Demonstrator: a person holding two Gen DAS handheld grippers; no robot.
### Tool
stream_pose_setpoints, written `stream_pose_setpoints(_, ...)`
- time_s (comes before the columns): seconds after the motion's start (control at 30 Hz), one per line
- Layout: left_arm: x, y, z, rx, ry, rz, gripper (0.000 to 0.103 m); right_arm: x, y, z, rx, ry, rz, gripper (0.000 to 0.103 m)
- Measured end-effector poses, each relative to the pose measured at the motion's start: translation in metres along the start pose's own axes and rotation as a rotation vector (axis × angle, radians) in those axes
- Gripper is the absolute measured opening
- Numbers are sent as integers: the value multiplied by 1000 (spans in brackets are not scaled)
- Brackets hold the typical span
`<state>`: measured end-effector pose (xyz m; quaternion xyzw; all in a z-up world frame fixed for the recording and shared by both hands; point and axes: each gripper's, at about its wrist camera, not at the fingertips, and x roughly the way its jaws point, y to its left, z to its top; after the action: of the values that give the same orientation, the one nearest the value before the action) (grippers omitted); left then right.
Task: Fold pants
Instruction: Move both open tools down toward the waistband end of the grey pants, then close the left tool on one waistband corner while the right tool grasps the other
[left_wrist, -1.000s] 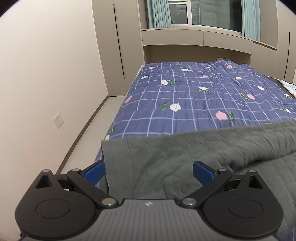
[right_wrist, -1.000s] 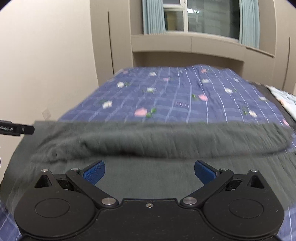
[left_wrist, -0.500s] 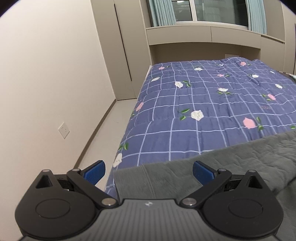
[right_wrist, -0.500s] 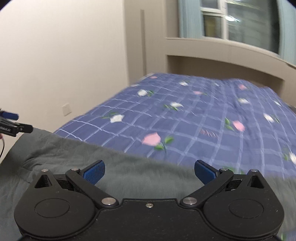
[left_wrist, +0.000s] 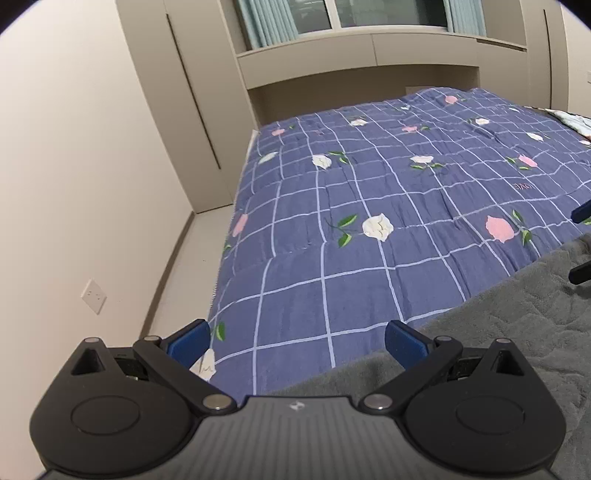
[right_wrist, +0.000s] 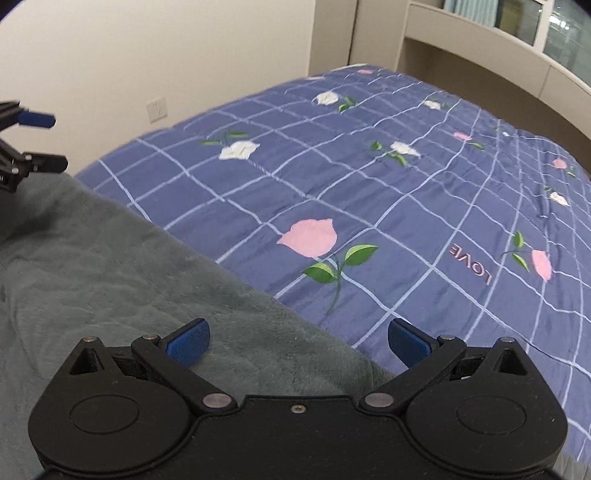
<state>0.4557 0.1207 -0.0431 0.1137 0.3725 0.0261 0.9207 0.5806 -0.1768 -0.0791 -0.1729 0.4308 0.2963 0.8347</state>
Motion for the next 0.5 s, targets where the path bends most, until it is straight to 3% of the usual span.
stream_pose_setpoints(0.1,7,3,2,5,8,-36,103,7,-5,2,-3,19,49,100)
stream_pose_setpoints(0.2,12,7,2,20,19,-135,103,14,-8,4,-20,77,108,91)
stream_pose_setpoints(0.37,25,9,3,89,83,-286,103,13,-12,4,-78,123,124,88)
stream_pose_setpoints(0.43,33,7,5,104,131,-309,102,13,-19,2,-64,147,104,84)
stream_pose_setpoints(0.5,42,7,6,98,183,-305,96,14,-26,1,-39,165,97,80)
